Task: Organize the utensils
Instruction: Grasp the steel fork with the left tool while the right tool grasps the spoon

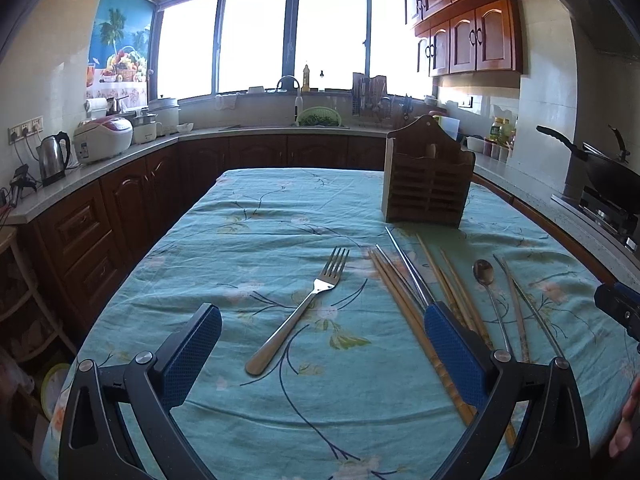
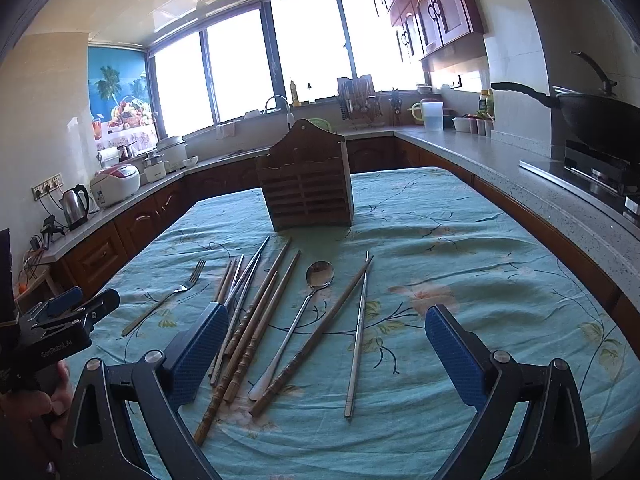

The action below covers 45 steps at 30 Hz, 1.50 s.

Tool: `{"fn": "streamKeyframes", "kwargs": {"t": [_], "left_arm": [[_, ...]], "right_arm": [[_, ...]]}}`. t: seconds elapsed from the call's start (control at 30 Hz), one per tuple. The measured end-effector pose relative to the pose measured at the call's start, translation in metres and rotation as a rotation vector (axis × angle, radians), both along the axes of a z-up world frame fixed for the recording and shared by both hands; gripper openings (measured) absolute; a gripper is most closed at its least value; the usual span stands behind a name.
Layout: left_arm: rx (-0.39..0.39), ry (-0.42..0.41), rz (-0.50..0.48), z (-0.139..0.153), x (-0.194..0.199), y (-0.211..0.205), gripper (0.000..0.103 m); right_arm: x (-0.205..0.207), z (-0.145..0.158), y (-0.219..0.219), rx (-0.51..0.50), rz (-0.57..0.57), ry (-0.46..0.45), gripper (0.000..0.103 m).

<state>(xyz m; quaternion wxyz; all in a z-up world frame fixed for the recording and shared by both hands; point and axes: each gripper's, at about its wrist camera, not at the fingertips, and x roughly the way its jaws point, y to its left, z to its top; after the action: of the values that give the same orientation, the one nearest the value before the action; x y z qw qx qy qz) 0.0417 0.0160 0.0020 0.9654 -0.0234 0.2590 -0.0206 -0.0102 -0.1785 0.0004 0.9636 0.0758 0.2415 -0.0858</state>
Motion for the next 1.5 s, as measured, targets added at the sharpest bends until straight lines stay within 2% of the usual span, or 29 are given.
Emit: {"fn": "streamKeyframes", "kwargs": {"t": [0.17,0.23,0.33,0.4,0.63,0.87,1.03,1.17,1.27,1.4,1.43,1.47,1.5], "left_arm": [[0.008,0.061,0.01,0.0,0.03,0.01,0.101],[0.018,0.086,0.008,0.0,0.043,0.012,0.099],[0.02,0.126,-0.012,0.003,0.062,0.013,0.097],[0.03,0.144,-0.028,0.004,0.075,0.013,0.096],[0.041,0.223,-0.097,0.004,0.116,0.011,0.087],[0.035,0.298,-0.151,0.004,0.153,0.009,0.079],[0.085,0.334,-0.186,-0.002,0.171,0.001,0.076],[0.127,0.367,-0.206,-0.011,0.191,-0.005,0.071],[0.141,0.397,-0.212,-0.017,0.201,-0.007,0.065],[0.138,0.407,-0.225,-0.024,0.213,-0.009,0.053],[0.14,0.402,-0.234,-0.023,0.212,-0.01,0.045],[0.14,0.4,-0.245,-0.024,0.215,-0.01,0.038],[0.141,0.397,-0.253,-0.024,0.215,-0.01,0.022]], "right_arm": [[0.013,-0.001,-0.011,0.041,0.008,0.023,0.099],[0.02,-0.001,-0.015,0.05,0.01,0.037,0.096],[0.033,-0.002,-0.019,0.066,0.013,0.065,0.087],[0.042,-0.003,-0.021,0.079,0.018,0.081,0.078],[0.086,-0.01,-0.026,0.142,0.049,0.166,0.061],[0.128,-0.021,-0.031,0.161,0.09,0.237,0.052],[0.147,-0.031,-0.038,0.162,0.103,0.295,0.051],[0.161,-0.04,-0.04,0.154,0.118,0.337,0.046],[0.172,-0.048,-0.043,0.141,0.118,0.373,0.042],[0.177,-0.055,-0.046,0.154,0.125,0.396,0.022],[0.177,-0.055,-0.046,0.154,0.131,0.398,0.018],[0.176,-0.054,-0.046,0.156,0.135,0.396,0.01],[0.174,-0.052,-0.047,0.157,0.136,0.391,0.008]]}}
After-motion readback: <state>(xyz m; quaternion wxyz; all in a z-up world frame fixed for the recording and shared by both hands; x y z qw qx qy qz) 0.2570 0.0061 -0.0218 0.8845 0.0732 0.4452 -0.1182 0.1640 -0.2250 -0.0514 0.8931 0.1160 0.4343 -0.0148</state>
